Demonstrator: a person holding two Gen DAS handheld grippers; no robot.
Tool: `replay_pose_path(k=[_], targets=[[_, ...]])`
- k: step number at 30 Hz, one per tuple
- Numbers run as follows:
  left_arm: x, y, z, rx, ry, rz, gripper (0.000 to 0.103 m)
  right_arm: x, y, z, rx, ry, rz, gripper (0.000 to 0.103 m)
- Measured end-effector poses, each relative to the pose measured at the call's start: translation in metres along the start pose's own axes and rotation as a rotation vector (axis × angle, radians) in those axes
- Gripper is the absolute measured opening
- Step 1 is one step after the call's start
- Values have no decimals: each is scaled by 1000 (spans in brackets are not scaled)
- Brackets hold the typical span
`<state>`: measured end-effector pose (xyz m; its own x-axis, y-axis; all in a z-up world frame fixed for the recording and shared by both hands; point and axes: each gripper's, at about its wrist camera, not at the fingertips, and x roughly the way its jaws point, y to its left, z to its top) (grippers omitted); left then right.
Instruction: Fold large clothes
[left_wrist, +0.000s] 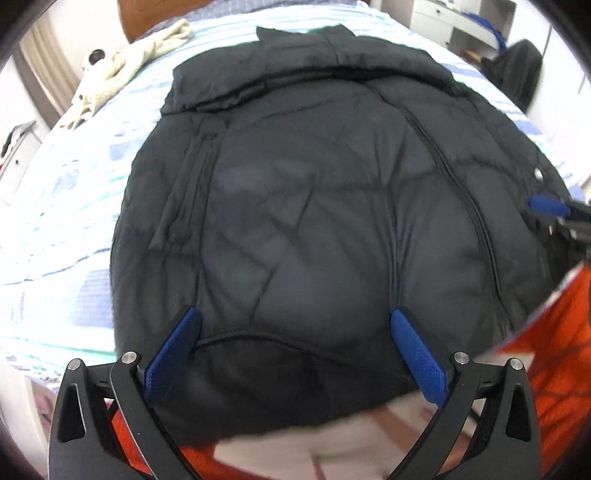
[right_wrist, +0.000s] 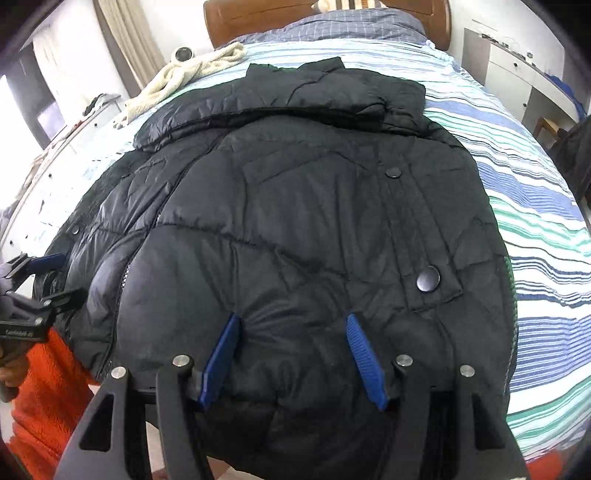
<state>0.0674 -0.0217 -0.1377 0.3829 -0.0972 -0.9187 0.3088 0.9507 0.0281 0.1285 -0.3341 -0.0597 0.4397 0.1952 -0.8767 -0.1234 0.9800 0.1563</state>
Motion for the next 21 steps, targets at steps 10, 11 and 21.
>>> replay_pose_path(k=[10, 11, 21], targets=[[-89, 106, -36, -301, -192, -24, 102, -71, -28, -15, 87, -102, -4, 62], [-91, 118, -32, -334, -227, -6, 102, -75, -33, -14, 103, -119, -14, 62], [11, 88, -26, -233, -59, 139, 97, -53, -31, -2, 93, -101, -17, 62]])
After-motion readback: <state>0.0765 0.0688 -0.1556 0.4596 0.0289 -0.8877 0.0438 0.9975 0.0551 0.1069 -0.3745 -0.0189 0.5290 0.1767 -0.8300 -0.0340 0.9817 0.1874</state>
